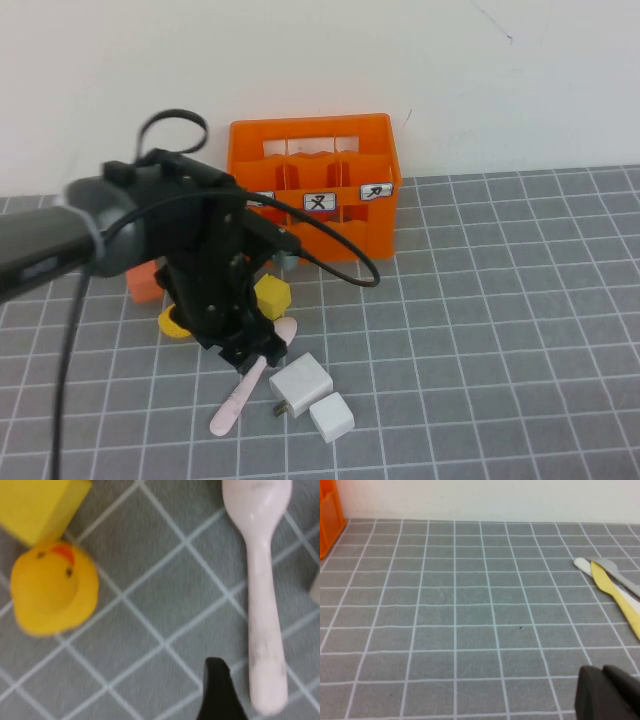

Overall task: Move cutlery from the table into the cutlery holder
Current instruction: Pick up the spoon

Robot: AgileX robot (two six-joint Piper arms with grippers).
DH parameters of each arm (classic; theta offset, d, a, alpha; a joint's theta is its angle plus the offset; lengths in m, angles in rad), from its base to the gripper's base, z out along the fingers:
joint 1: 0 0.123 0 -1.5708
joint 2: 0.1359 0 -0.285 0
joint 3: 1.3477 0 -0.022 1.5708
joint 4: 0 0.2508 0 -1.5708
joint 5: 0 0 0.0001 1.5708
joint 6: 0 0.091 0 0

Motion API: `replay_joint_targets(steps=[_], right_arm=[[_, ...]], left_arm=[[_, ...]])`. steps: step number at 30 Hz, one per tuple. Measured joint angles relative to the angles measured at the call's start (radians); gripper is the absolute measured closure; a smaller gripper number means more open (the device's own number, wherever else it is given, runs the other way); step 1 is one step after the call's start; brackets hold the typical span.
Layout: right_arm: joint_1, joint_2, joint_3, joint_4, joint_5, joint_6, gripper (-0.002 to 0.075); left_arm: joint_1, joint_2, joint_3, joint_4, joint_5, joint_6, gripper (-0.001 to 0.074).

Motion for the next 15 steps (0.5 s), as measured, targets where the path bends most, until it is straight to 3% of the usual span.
replay_joint_targets(steps=[15], right_arm=[[0.0, 0.0, 0.0, 0.0, 0.0, 0.0, 0.0729]], left_arm=[[0.0, 0.163, -0.058, -0.04, -0.078, -0.009, 0.0368]])
